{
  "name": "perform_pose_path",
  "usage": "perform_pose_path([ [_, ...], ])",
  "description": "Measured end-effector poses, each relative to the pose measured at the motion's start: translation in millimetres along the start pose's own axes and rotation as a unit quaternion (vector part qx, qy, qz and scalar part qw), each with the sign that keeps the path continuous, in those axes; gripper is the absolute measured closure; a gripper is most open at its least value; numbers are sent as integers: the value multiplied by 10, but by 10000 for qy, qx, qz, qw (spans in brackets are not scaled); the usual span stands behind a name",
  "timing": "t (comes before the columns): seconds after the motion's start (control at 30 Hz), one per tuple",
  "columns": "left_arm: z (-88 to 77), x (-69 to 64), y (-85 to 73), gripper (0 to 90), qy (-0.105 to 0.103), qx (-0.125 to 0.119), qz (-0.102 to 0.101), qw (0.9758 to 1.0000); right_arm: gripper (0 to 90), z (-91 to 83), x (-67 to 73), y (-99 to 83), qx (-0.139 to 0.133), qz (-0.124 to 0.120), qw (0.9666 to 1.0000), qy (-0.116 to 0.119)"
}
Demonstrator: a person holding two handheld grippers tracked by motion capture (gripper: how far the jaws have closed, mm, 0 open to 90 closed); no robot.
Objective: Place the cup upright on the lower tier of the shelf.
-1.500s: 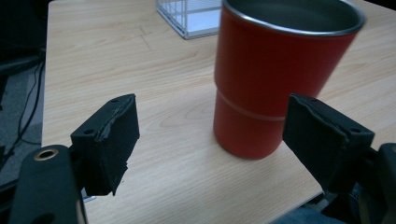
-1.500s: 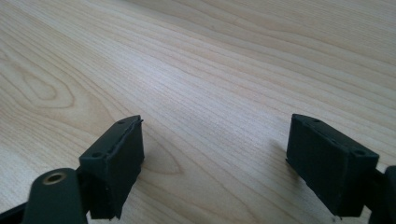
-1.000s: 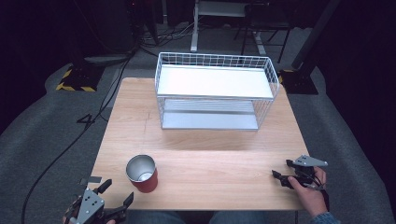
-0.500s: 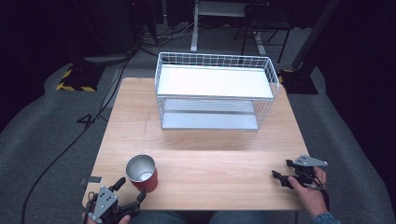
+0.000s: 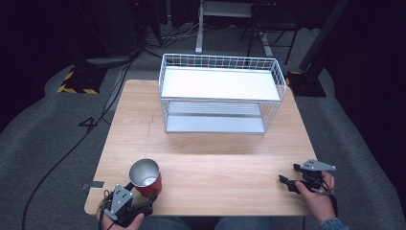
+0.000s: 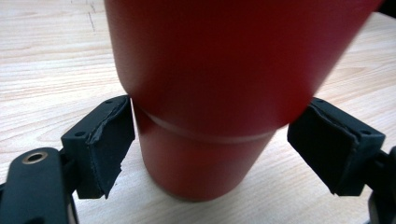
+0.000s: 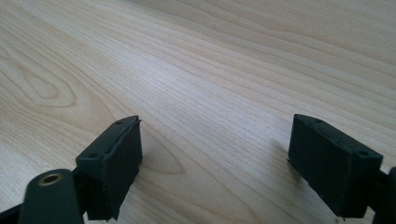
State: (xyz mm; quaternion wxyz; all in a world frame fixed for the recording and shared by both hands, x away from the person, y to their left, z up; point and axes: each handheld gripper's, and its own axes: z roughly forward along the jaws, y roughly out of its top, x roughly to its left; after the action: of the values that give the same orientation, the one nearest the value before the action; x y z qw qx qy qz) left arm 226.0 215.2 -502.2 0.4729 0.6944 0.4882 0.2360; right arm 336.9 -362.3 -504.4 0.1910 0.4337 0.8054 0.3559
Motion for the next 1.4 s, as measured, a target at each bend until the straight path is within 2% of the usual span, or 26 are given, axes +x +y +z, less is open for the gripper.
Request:
perform_pose_path([
  [0.3, 169, -38, 53, 127, 199, 123, -81, 9997, 164, 2, -3, 0, 7, 11, 10000, -12],
  [0.47, 237, -57, 65, 137, 259, 101, -51, 9996, 164, 2, -3, 0, 7, 11, 10000, -11],
  [0.67, 305, -81, 46, 141, 191, -7, -83, 9998, 164, 2, -3, 0, 8, 11, 10000, -10],
  [0.73, 314, -82, 44, 147, 192, -30, -53, 9998, 164, 2, -3, 1, 10, 13, 10000, -7],
  [0.77, 323, -86, 40, 147, 208, -75, 39, 9997, 164, 2, -3, 1, 9, 12, 10000, -7],
  [0.87, 333, -91, 23, 159, 221, -173, 135, 9995, 164, 2, -4, 0, 8, 11, 10000, -6],
  [1.03, 346, -82, 6, 164, 191, -282, 190, 9992, 164, 2, -4, 1, 9, 14, 10000, -5],
  [1.4, 339, -94, 17, 167, 189, -271, 87, 9994, 164, 2, -3, 1, 9, 14, 10000, -5],
])
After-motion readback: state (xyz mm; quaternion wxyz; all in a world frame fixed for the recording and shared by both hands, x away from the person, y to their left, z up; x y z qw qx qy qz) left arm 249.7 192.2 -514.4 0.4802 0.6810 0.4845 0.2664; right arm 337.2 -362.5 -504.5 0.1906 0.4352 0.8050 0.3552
